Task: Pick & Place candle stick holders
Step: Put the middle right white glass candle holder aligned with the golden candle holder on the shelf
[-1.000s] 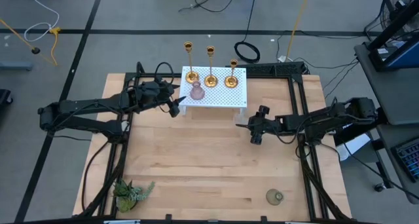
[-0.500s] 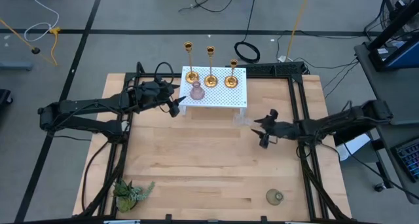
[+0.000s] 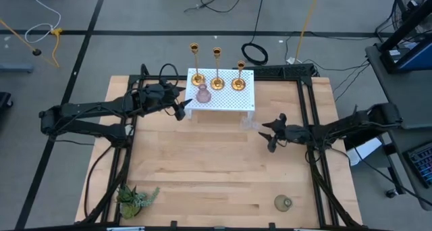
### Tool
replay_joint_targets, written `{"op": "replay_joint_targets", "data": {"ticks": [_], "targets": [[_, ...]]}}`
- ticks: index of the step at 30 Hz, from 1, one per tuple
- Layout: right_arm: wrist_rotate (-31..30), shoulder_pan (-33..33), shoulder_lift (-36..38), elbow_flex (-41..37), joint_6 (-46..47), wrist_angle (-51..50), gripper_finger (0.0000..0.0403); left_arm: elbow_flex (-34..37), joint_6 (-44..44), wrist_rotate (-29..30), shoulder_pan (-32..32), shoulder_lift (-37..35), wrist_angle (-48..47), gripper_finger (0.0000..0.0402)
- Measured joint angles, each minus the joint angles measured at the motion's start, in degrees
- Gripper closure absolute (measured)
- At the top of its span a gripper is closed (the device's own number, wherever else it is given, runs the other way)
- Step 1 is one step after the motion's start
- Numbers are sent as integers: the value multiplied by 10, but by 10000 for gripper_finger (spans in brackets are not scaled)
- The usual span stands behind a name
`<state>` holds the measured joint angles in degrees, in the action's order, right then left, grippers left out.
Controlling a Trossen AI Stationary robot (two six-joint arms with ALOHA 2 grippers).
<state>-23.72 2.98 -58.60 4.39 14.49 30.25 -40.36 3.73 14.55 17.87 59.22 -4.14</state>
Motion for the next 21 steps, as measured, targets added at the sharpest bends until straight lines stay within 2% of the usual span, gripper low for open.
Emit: {"op": "replay_joint_targets", "data": {"ticks": [4, 9, 14, 21], "targets": [[0, -7, -30, 20, 18, -43, 195, 0, 1, 0, 0, 0, 1, 131], [0, -22, -67, 34, 56, -38, 195, 0, 0, -1, 0, 0, 1, 131], [39, -35, -99, 35, 66, 7, 195, 0, 1, -2, 0, 0, 1, 131], [62, -49, -151, 35, 72, 70, 195, 0, 2, -6, 0, 0, 1, 131]]}}
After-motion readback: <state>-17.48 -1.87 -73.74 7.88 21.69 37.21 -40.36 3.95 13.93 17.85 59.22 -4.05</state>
